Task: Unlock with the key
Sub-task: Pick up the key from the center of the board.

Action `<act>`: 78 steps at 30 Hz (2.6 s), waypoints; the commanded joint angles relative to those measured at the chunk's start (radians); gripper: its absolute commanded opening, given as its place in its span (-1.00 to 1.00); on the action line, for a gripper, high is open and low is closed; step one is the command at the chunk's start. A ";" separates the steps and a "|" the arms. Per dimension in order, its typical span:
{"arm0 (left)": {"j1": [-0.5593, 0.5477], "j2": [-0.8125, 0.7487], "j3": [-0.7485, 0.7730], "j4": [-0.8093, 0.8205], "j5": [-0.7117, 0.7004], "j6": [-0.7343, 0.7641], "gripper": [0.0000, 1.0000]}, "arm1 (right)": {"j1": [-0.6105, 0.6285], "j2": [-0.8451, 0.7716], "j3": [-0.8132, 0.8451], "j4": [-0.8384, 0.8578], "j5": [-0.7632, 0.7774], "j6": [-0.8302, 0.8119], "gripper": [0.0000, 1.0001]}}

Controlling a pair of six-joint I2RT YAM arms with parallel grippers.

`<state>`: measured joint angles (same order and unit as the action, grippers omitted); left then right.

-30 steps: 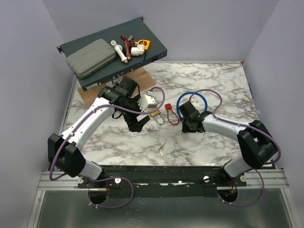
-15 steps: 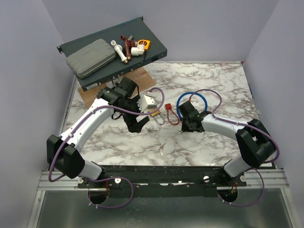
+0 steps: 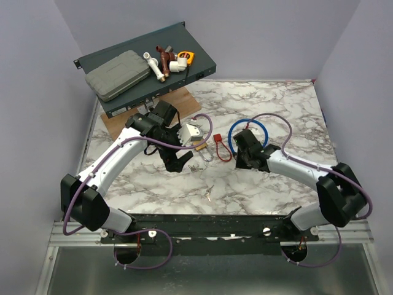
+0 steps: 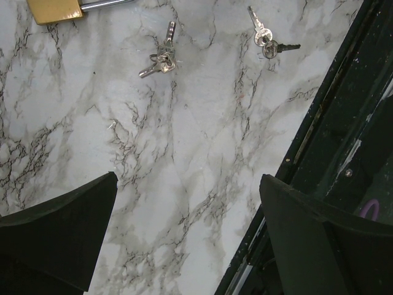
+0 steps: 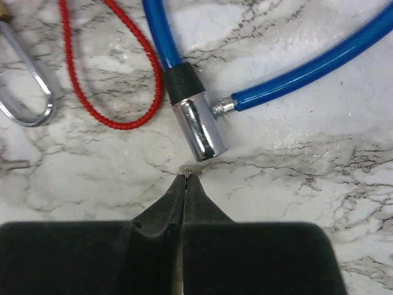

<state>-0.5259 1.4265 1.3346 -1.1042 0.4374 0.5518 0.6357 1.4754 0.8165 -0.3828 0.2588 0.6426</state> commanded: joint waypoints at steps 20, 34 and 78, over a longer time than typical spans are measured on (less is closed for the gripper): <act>-0.006 0.025 0.149 0.103 0.279 -0.058 0.97 | 0.007 -0.219 0.247 0.071 -0.599 -0.172 -0.99; -0.011 -0.023 0.118 0.244 0.480 -0.047 0.89 | 0.007 -0.210 0.336 0.199 -0.862 -0.075 -0.99; -0.074 -0.033 0.261 0.130 0.481 -0.064 -0.58 | 0.007 -0.306 0.241 0.415 -0.936 0.028 -0.99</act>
<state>-0.5911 1.4239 1.5761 -1.0058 0.9611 0.5453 0.6361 1.1866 1.0779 0.0036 -0.6785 0.6666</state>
